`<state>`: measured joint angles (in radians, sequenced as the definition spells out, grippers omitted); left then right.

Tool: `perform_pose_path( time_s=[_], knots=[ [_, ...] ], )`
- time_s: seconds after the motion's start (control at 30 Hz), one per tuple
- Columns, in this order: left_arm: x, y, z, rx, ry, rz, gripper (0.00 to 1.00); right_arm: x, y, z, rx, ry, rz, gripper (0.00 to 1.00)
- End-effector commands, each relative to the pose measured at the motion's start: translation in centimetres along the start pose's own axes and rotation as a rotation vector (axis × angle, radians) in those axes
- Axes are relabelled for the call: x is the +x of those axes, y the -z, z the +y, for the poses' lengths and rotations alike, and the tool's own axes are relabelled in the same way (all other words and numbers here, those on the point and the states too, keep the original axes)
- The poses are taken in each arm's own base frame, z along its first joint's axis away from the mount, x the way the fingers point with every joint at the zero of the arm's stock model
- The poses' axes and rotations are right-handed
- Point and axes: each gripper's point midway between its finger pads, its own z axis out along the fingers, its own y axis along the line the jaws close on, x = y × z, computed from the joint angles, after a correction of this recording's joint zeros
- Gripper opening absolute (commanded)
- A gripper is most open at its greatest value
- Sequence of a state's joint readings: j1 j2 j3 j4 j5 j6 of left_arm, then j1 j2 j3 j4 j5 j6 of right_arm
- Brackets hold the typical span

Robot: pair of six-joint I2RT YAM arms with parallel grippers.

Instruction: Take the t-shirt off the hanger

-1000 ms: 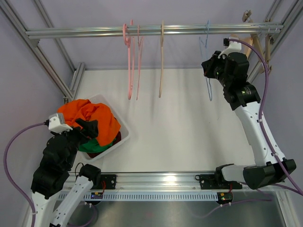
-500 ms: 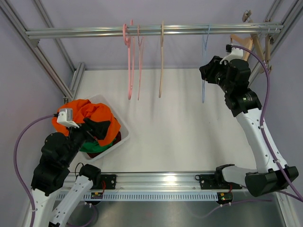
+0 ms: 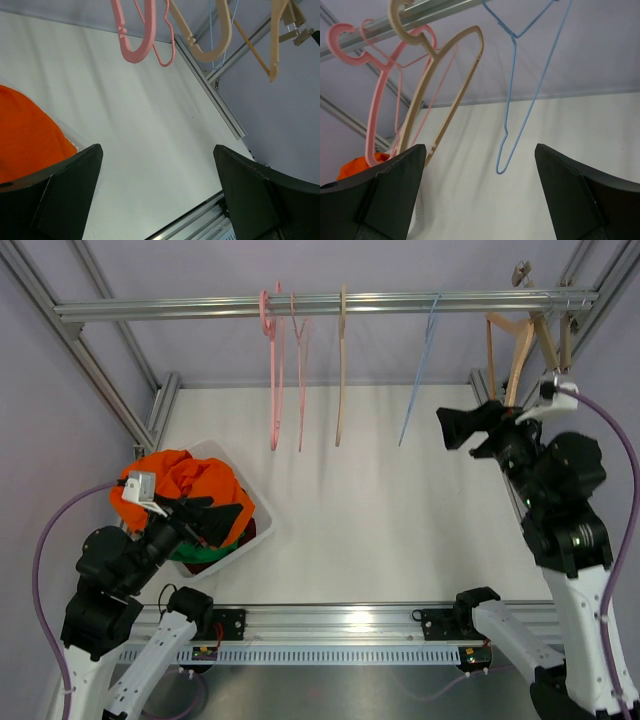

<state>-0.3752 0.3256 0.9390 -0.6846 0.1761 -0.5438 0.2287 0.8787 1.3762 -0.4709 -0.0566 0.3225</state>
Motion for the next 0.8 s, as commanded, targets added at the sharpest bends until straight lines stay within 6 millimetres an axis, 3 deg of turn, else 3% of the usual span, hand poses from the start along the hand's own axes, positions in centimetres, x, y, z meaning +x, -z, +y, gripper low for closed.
perform_pose_path(
  time_s=[0.0, 0.03, 0.07, 0.13, 0.17, 0.2, 0.27, 0.37, 0.53, 0.67, 0.77],
  knots=[
    [-2.0, 1.5, -3.8, 0.182, -0.065, -0.064, 0.99, 1.7, 4.4, 1.5, -0.095, -0.040, 0.015, 0.99],
    [-2.0, 1.7, -3.9, 0.184, -0.074, -0.068, 0.99, 3.1, 5.0, 1.0, -0.087, -0.049, 0.030, 1.00],
    [-2.0, 1.8, -3.9, 0.185, -0.082, -0.070, 0.99, 2.4, 7.3, 1.4, -0.112, -0.058, -0.021, 0.99],
    [-1.8, 1.8, -3.8, 0.188, -0.098, -0.069, 0.99, 3.7, 8.9, 1.3, -0.121, -0.067, -0.019, 0.99],
    [-1.5, 1.6, -3.5, 0.181, -0.099, -0.060, 0.99, 3.3, 11.0, 1.6, -0.140, -0.072, -0.063, 0.99],
    [-1.4, 1.5, -3.2, 0.170, -0.102, -0.063, 0.99, 4.1, 11.5, 1.3, -0.133, -0.078, -0.051, 0.99],
    [-0.8, 1.1, -2.3, 0.143, -0.097, -0.060, 0.99, 4.0, 13.6, 1.1, -0.132, -0.090, -0.103, 0.99],
    [-0.4, 0.8, -1.6, 0.122, -0.093, -0.062, 0.99, 5.0, 15.0, -0.6, -0.071, -0.095, -0.144, 1.00],
    [0.3, 0.8, -1.2, 0.120, -0.106, -0.060, 0.99, 7.0, 15.2, -3.0, 0.015, -0.116, -0.168, 0.99],
    [0.6, 1.1, -1.1, 0.124, -0.110, -0.065, 0.99, 7.2, 15.1, -2.9, 0.007, -0.140, -0.167, 0.99],
    [0.5, 1.0, -0.8, 0.111, -0.104, -0.068, 0.99, 5.8, 15.5, -2.3, -0.008, -0.138, -0.197, 1.00]
  ],
)
